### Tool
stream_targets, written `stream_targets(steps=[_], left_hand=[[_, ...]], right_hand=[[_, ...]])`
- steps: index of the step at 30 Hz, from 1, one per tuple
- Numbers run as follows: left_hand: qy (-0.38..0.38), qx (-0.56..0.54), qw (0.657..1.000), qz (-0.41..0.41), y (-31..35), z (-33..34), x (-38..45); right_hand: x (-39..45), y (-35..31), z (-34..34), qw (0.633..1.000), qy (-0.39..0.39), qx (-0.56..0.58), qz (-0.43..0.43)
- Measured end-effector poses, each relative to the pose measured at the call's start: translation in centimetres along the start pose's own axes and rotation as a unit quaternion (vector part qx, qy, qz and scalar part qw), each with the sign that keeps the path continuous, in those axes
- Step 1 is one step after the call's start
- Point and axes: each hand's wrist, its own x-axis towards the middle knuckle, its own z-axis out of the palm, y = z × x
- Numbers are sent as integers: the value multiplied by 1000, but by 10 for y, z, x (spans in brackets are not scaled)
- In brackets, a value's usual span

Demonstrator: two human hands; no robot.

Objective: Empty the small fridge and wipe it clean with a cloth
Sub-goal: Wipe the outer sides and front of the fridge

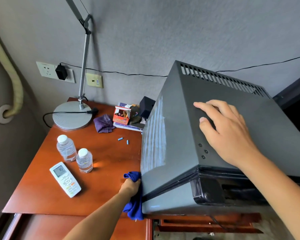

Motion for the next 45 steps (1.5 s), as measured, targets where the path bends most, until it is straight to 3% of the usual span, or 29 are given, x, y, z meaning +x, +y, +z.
stream_targets(steps=[4,9,16,23,29,34,38,45], left_hand=[[-7,-76,997,9,2,0,-24],[29,-153,982,110,49,-24,-118],[62,-142,959,236,119,-60,-228],[113,-205,966,111,76,-15,-217],[102,-170,979,-42,5,26,-143],[111,-181,975,-67,-3,32,-120],[143,-202,969,-5,10,27,-142],[190,-181,936,233,101,-19,-245]], right_hand=[[-1,0,1,1000,-1,-6,9],[-1,-2,3,1000,2,-20,5],[-2,0,5,1000,22,-21,-5],[0,4,3,1000,19,-14,-9],[1,2,2,1000,25,12,-5],[1,1,2,999,24,31,6],[0,0,2,999,30,36,8],[-4,0,2,1000,17,-8,-10]])
